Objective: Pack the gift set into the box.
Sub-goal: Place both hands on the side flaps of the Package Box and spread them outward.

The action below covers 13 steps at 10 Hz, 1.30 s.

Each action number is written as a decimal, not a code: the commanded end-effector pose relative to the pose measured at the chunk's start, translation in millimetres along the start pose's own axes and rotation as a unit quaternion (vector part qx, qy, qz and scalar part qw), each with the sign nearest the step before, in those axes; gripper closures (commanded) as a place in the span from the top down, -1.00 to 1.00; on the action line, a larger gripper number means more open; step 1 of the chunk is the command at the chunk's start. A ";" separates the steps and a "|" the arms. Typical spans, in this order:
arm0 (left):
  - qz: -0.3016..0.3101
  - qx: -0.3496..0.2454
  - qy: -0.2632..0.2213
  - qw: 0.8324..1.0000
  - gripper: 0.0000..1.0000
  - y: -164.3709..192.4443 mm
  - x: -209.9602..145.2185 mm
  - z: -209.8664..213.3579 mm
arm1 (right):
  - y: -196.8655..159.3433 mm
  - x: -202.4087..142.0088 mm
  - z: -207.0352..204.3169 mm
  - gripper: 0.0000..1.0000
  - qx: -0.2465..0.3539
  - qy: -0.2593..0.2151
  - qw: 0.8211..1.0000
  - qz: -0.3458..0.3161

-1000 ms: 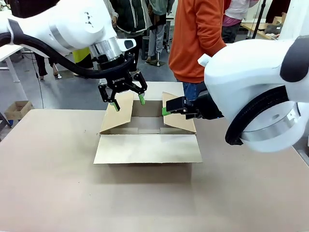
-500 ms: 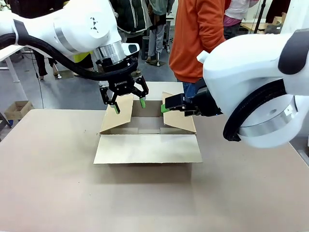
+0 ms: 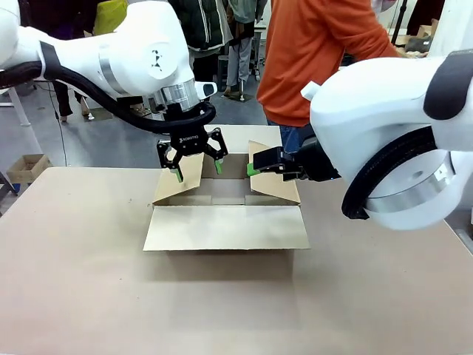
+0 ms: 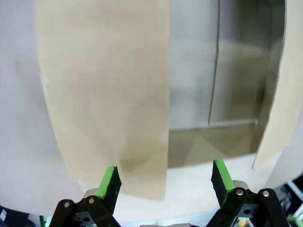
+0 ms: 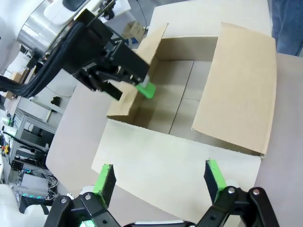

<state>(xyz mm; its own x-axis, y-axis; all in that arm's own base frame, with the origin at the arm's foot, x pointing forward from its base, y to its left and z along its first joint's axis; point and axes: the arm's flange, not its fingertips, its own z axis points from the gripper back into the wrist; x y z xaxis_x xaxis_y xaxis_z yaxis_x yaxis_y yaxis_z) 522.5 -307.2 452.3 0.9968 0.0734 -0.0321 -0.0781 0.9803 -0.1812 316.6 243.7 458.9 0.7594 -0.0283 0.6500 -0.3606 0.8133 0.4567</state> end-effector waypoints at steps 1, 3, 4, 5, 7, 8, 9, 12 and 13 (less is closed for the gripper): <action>0.041 0.048 -0.069 0.996 1.00 -10.9 11.4 1.5 | 0.7 -0.1 2.1 1.00 0.001 0.000 1.000 -0.003; 0.041 0.107 -0.108 0.988 1.00 -16.9 23.5 -1.2 | 0.7 -0.1 2.1 1.00 0.001 0.000 1.000 -0.003; 0.023 0.134 -0.127 0.982 1.00 -20.4 27.7 -2.6 | 0.7 -0.1 2.1 1.00 0.001 0.000 1.000 -0.003; 0.010 0.154 -0.138 0.978 1.00 -25.1 31.0 -5.7 | 0.7 -0.1 2.1 1.00 0.001 0.000 1.000 -0.003; -0.019 0.170 -0.132 0.976 1.00 -30.8 38.0 -16.1 | 0.7 -0.1 2.1 1.00 0.001 0.000 1.000 -0.003; -0.019 0.180 -0.128 0.975 1.00 -30.6 41.4 -21.0 | 0.7 -0.1 2.1 1.00 0.001 0.000 1.000 -0.003; -0.025 0.193 -0.119 0.974 1.00 -29.5 42.8 -23.7 | 0.7 -0.1 2.1 1.00 0.001 0.000 1.000 -0.003; -0.031 0.213 -0.110 0.970 1.00 -27.6 40.0 -20.8 | 0.7 -0.1 2.1 1.00 0.001 0.000 1.000 -0.003; -0.040 0.223 -0.105 0.968 1.00 -26.4 35.9 -16.7 | 0.7 -0.1 2.1 1.00 0.001 0.000 1.000 -0.003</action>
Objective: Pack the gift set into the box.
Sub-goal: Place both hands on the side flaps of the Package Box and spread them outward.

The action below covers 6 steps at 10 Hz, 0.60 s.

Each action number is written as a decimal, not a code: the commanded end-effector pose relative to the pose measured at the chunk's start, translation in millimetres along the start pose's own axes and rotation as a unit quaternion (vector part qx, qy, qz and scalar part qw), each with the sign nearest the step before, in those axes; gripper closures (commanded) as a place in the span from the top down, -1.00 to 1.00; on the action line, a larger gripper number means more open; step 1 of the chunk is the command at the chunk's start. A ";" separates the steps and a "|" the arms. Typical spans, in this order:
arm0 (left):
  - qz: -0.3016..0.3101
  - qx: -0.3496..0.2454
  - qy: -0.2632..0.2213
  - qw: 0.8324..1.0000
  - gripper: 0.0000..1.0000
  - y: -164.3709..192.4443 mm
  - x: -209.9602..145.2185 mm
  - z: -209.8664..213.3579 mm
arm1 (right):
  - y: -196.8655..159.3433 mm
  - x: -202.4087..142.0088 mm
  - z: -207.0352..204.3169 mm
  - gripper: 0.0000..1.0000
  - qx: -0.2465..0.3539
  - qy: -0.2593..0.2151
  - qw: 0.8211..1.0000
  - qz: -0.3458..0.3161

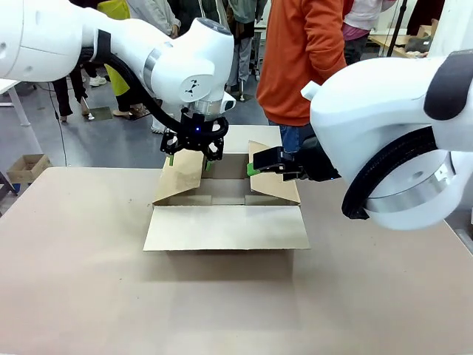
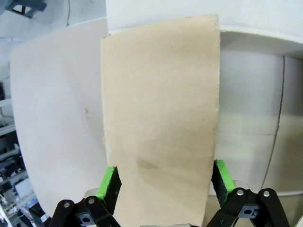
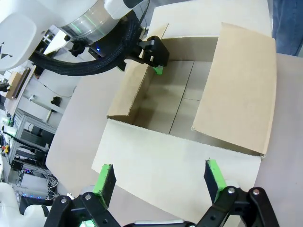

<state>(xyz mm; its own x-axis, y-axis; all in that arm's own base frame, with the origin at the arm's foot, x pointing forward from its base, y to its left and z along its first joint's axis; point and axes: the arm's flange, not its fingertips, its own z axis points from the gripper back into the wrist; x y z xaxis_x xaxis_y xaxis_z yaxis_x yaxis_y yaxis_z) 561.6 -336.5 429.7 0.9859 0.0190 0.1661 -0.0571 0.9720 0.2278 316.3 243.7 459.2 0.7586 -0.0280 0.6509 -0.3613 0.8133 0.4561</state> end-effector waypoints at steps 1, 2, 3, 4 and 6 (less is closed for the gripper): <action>-0.020 0.035 -0.012 0.999 1.00 10.9 -3.9 14.6 | 0.5 -0.1 1.7 1.00 0.001 0.000 1.000 -0.003; -0.017 0.039 -0.017 0.999 1.00 17.6 -7.9 21.5 | 0.5 -0.1 1.7 1.00 0.001 0.000 1.000 -0.003; -0.013 0.038 -0.021 0.999 1.00 24.1 -11.6 27.7 | 0.5 -0.1 1.7 1.00 0.001 0.000 1.000 -0.003; -0.008 0.040 -0.019 0.999 1.00 32.7 -12.3 30.0 | 0.5 -0.1 1.7 1.00 0.001 0.000 1.000 -0.003; 0.004 0.036 -0.019 0.999 1.00 51.4 -12.6 31.0 | 0.5 -0.1 1.7 1.00 0.001 0.000 1.000 -0.003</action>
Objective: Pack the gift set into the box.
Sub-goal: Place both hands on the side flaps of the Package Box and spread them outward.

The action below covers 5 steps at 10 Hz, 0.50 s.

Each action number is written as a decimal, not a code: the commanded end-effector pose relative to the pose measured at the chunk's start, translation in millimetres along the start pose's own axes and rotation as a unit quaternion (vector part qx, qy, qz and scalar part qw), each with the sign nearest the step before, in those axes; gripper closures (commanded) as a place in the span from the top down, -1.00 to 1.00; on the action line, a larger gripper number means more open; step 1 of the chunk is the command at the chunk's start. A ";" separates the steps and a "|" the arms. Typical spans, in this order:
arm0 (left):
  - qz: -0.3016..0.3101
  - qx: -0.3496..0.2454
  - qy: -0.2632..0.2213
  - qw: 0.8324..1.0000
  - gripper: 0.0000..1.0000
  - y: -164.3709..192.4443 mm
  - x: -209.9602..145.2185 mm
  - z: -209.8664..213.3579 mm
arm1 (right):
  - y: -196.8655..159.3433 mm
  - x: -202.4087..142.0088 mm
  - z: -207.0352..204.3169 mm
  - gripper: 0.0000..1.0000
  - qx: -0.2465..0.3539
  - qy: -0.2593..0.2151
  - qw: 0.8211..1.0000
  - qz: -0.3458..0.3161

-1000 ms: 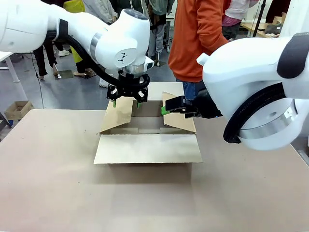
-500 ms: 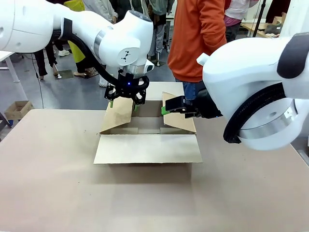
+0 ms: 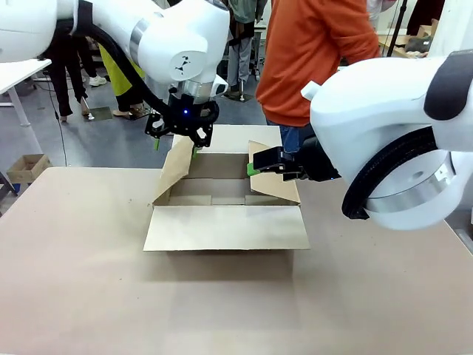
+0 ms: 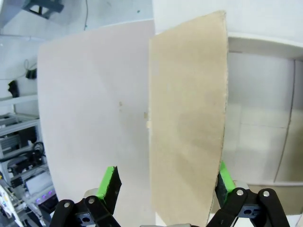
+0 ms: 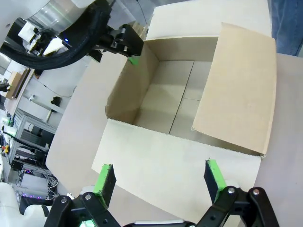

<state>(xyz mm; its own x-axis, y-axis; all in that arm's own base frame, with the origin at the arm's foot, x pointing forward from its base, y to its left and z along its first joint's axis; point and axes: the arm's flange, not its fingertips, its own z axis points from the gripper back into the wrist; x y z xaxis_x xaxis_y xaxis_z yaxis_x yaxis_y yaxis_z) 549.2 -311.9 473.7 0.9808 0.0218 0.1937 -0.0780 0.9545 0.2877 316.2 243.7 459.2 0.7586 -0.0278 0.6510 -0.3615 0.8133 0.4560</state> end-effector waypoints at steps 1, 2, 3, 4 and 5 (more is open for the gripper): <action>0.008 -0.007 -0.007 1.000 1.00 31.0 -9.5 -6.9 | 0.4 0.0 1.7 1.00 0.001 0.000 1.000 -0.003; 0.023 -0.017 -0.002 1.000 1.00 46.9 -9.6 -8.5 | 0.4 0.0 1.7 1.00 0.001 0.000 1.000 -0.003; 0.030 -0.032 0.004 0.999 1.00 63.4 -11.1 -11.3 | 0.4 0.0 1.7 1.00 0.001 0.000 1.000 -0.003; 0.040 -0.046 0.005 0.998 1.00 81.6 -13.6 -13.8 | 0.4 0.0 1.7 1.00 0.001 0.000 1.000 -0.003; 0.057 -0.060 0.007 0.997 1.00 98.6 -16.1 -16.3 | 0.4 0.0 1.7 1.00 0.001 0.000 1.000 -0.003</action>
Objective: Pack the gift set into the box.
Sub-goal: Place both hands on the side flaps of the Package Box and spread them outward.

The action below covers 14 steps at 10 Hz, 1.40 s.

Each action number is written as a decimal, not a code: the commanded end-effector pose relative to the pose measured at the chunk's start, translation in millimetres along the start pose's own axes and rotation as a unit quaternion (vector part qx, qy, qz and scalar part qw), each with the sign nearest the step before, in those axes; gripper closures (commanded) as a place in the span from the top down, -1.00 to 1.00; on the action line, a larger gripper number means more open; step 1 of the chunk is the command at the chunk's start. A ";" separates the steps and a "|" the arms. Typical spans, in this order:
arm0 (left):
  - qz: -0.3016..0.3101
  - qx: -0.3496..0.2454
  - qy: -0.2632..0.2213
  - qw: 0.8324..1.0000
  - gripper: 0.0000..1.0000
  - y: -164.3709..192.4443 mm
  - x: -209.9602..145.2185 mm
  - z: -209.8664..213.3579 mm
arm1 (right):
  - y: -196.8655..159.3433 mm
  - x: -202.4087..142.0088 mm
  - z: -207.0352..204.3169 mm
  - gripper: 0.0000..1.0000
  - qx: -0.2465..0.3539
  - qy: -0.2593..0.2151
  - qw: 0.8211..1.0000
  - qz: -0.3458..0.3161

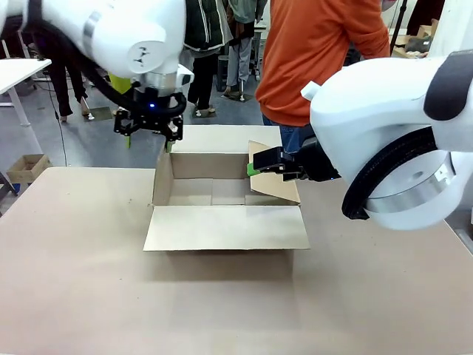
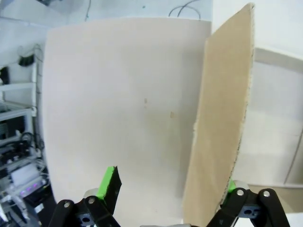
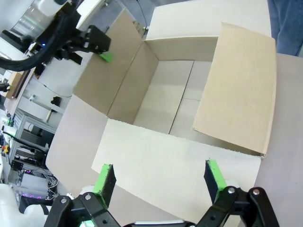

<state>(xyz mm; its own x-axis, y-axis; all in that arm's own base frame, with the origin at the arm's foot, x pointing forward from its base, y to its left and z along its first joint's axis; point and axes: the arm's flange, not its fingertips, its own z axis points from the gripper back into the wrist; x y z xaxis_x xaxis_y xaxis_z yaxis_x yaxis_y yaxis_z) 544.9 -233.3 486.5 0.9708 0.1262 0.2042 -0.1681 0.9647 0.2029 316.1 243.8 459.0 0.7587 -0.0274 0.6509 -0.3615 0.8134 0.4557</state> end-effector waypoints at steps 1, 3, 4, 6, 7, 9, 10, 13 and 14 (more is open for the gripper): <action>0.009 -0.053 0.009 0.999 1.00 40.5 -14.8 -8.8 | 0.4 0.2 1.8 1.00 0.001 0.000 1.000 -0.004; 0.004 -0.123 0.029 0.992 1.00 71.2 -13.0 -23.6 | 0.4 0.2 1.8 1.00 0.001 0.000 1.000 -0.004; 0.002 -0.159 0.038 0.987 1.00 85.1 -10.9 -32.3 | 0.4 0.2 1.8 1.00 0.001 0.000 1.000 -0.004; 0.003 -0.214 0.047 0.976 1.00 112.5 -5.7 -53.9 | 0.4 0.2 1.8 1.00 0.001 0.000 1.000 -0.004; 0.007 -0.222 0.053 0.974 1.00 121.8 -4.0 -66.2 | 0.4 0.2 1.8 1.00 0.001 0.000 1.000 -0.004; 0.012 -0.281 0.051 0.958 1.00 143.2 -0.6 -87.2 | 0.4 0.2 1.8 1.00 0.001 0.000 1.000 -0.004; 0.010 -0.333 0.052 0.941 1.00 152.5 0.5 -93.4 | 0.4 0.2 1.8 1.00 0.001 0.000 1.000 -0.004; 0.016 -0.243 0.057 0.968 1.00 132.7 2.7 -80.1 | 0.4 0.2 1.8 1.00 0.001 0.000 1.000 -0.004; 0.016 -0.243 0.057 0.968 1.00 132.7 2.7 -80.1 | 0.0 -0.1 0.0 1.00 0.000 0.000 1.000 0.000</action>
<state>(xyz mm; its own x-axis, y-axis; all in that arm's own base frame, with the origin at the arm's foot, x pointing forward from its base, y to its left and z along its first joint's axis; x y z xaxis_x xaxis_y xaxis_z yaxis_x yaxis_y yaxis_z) 538.0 -84.4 433.0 0.9854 0.1430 0.0925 -0.1092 0.9473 -0.3013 316.0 243.8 458.9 0.7587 -0.0272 0.6508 -0.3616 0.8135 0.4555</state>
